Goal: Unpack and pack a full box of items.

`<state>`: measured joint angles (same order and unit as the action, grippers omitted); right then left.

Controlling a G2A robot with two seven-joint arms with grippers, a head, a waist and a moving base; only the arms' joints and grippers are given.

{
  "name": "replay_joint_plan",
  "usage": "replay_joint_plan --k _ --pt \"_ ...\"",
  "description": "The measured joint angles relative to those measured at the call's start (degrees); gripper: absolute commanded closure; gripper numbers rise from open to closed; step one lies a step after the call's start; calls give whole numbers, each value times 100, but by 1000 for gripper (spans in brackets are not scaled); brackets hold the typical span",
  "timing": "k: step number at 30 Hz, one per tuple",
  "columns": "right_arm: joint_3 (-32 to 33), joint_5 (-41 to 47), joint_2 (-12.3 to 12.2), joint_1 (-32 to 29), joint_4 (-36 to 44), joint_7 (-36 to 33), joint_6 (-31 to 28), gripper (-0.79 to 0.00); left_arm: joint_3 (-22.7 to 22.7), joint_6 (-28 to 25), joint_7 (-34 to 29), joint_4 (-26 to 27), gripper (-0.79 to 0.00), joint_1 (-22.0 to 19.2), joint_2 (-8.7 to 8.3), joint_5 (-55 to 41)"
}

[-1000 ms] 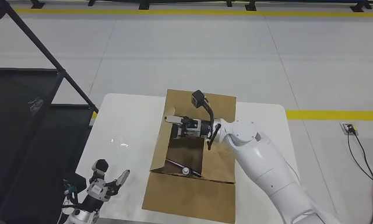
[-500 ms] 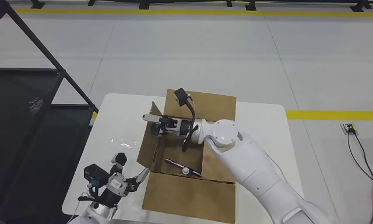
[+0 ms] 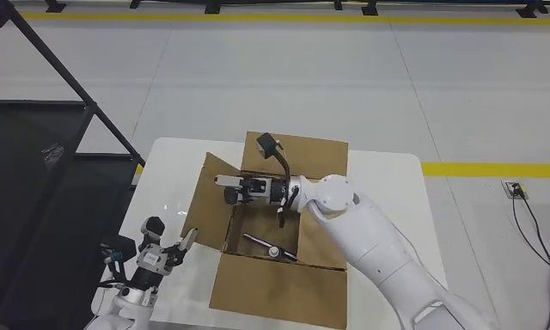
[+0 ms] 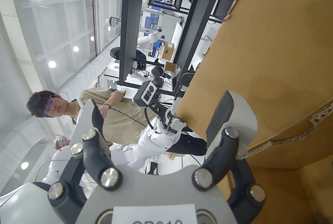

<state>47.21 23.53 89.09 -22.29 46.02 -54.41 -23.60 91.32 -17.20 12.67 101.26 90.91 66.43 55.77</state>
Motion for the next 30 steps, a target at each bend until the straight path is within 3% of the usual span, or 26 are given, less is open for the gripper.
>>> replay_joint_plan --k 8,18,26,30 --pt "620 -49 -257 -335 378 -128 -209 -785 180 -171 -114 -614 -785 -14 -6 -214" --pt "1390 -255 -614 -1104 1527 -476 -67 -785 131 -408 -325 -1197 -785 -296 -3 -265" --pt "1764 -409 -796 -1637 2310 -634 112 -785 90 -540 -350 -1326 -785 -367 -6 -121" --pt "1891 -412 -851 -1783 2456 -583 184 -785 152 -559 -227 -1132 -785 -330 -6 -145"
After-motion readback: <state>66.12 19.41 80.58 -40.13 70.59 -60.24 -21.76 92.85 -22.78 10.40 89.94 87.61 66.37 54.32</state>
